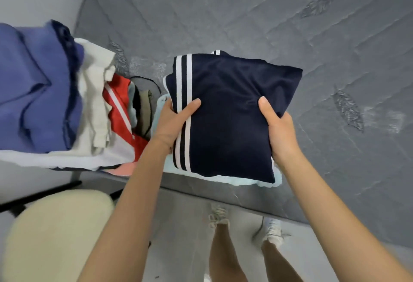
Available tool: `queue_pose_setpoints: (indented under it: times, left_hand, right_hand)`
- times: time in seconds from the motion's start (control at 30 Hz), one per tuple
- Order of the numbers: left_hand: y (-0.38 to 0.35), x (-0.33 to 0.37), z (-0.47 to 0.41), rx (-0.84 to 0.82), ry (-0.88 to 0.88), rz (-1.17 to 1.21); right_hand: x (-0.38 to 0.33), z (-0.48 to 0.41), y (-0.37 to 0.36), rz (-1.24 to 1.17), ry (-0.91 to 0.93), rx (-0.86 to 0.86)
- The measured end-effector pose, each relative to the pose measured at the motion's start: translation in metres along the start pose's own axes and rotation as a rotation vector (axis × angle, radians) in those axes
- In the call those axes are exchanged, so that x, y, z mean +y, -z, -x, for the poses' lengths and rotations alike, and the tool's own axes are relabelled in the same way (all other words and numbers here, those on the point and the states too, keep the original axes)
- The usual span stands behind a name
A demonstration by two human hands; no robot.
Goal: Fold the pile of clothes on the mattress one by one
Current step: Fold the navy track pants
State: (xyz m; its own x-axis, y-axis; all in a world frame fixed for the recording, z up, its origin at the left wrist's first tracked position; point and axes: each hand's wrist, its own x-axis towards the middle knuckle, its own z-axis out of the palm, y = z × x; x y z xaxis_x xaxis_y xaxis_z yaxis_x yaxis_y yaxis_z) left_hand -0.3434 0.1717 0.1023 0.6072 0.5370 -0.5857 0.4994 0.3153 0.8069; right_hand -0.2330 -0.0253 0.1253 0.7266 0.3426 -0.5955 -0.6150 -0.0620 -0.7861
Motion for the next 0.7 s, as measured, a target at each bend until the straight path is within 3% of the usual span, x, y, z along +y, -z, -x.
queue_pose_setpoints:
  times: [0.3,0.43,0.53,0.7]
  left_hand:
    - [0.033,-0.051,-0.031,0.257,-0.139,-0.387]
    - [0.031,-0.06,-0.034,0.316,-0.155,-0.492]
    - [0.04,-0.058,-0.034,0.398,-0.225,-0.461]
    - [0.043,-0.075,-0.046,0.256,-0.093,-0.467]
  right_hand:
    - [0.086,-0.031,-0.029,0.25,0.004,0.148]
    - [0.098,-0.043,-0.027,0.376,-0.068,0.095]
    - [0.096,-0.046,-0.029,0.416,-0.012,0.07]
    - [0.112,-0.043,-0.031,0.489,0.053,0.145]
